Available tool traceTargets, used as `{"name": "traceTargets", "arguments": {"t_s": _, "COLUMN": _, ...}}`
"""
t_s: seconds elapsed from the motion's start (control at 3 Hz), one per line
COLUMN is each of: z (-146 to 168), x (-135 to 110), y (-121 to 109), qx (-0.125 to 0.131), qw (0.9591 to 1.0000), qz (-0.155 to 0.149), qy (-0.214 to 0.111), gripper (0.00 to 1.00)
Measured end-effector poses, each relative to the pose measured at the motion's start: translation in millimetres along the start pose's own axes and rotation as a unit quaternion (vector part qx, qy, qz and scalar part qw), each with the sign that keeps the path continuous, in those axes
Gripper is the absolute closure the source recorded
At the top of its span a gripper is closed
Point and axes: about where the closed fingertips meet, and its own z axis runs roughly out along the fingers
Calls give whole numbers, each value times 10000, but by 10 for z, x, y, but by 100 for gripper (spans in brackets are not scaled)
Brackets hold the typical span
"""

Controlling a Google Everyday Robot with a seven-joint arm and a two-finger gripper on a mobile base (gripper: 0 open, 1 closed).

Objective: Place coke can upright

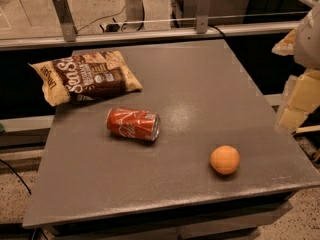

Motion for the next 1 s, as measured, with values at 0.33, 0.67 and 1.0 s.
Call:
{"name": "traceTargets", "arguments": {"t_s": 0.33, "z": 0, "x": 0, "y": 0, "qx": 1, "qw": 10000, "qz": 0, "qy": 0, "gripper": 0}}
{"name": "traceTargets", "arguments": {"t_s": 0.67, "z": 250, "x": -339, "y": -223, "qx": -137, "qw": 9999, "qz": -8, "qy": -38, "gripper": 0}}
{"name": "traceTargets", "arguments": {"t_s": 1.0, "z": 664, "x": -1104, "y": -477, "qx": -559, "qw": 9975, "qz": -335, "qy": -262, "gripper": 0}}
